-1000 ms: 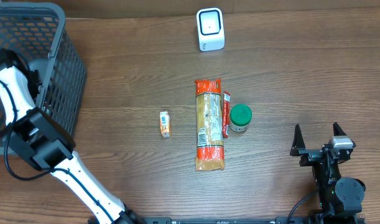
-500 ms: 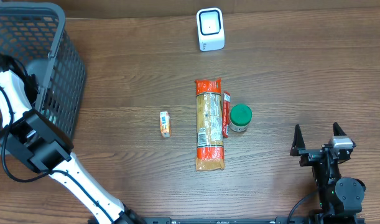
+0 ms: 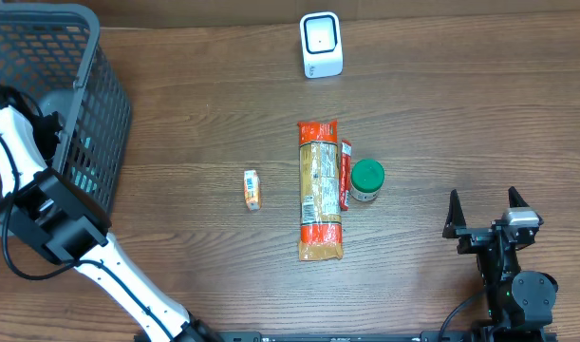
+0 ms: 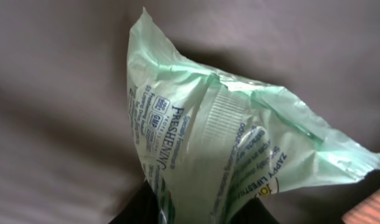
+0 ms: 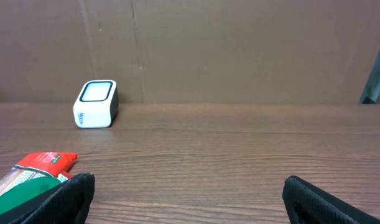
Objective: Scan the item barcode
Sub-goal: 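Grasp the light-green wipes pack with the left gripper and lift it, then carry the wipes pack toward the scanner with the left gripper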
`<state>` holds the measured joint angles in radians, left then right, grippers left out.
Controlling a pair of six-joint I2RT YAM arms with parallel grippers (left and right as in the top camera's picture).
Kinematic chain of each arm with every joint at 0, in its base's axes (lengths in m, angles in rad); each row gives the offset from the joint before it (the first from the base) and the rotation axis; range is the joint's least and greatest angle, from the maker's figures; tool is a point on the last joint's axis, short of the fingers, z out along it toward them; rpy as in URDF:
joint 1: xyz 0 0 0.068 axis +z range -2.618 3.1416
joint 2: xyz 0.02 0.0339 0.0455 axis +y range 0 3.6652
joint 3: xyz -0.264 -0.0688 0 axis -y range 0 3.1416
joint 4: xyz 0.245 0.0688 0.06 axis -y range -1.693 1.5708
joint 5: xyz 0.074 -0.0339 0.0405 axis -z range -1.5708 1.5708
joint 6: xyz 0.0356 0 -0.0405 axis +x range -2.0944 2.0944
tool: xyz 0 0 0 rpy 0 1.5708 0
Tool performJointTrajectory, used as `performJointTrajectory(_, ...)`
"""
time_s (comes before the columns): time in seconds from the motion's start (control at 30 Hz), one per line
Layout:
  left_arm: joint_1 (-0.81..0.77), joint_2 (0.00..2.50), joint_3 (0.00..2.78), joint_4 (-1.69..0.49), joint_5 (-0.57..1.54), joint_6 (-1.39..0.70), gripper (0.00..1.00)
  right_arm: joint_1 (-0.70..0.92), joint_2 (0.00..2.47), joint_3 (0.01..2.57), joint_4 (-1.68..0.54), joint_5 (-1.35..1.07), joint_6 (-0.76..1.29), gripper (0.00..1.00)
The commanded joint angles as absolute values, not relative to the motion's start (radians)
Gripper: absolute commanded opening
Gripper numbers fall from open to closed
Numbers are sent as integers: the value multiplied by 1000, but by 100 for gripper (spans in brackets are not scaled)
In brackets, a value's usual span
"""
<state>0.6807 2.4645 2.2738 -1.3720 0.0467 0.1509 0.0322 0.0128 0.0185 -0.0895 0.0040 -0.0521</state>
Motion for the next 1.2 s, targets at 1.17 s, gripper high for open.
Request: performJointTrajectory(1.17,-257,1909,2445,-1685,90,-255,5,27,3,8,-83,5,-54,100)
